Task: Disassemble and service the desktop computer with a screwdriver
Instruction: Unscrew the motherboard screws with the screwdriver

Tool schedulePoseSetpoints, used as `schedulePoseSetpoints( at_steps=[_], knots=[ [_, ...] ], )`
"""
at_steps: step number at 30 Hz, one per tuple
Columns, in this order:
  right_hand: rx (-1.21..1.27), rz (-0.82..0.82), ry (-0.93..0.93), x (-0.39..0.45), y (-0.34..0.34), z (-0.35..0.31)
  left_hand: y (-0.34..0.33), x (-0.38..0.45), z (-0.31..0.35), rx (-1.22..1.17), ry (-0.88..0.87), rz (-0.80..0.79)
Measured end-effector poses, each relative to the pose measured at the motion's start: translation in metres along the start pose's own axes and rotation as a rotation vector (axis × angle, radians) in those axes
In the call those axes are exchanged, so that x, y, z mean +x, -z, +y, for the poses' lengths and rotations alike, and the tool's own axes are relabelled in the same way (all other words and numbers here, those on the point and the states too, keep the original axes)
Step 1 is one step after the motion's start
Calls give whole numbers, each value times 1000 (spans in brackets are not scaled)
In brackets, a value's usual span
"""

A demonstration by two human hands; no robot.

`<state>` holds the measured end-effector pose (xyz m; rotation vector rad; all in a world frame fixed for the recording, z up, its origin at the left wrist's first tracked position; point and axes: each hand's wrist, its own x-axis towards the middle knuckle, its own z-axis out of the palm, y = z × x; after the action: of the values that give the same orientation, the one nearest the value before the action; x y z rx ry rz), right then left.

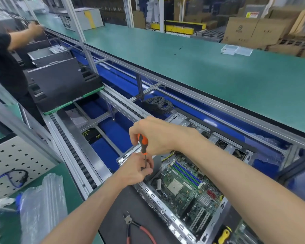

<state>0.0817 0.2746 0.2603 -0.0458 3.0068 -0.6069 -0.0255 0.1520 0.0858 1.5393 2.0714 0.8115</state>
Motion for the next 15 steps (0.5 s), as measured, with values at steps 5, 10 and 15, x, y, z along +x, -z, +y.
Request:
schedulePoseSetpoints(
  at_steps=[5, 10, 15],
  knots=[
    [-299, 198, -154, 6, -12, -9, 0, 2, -1, 9, 14, 3],
    [-197, 111, -51, 12, -13, -8, -1, 2, -1, -83, 76, 7],
    [84, 59, 8, -1, -6, 1, 4, 2, 3, -248, 80, 47]
  ],
)
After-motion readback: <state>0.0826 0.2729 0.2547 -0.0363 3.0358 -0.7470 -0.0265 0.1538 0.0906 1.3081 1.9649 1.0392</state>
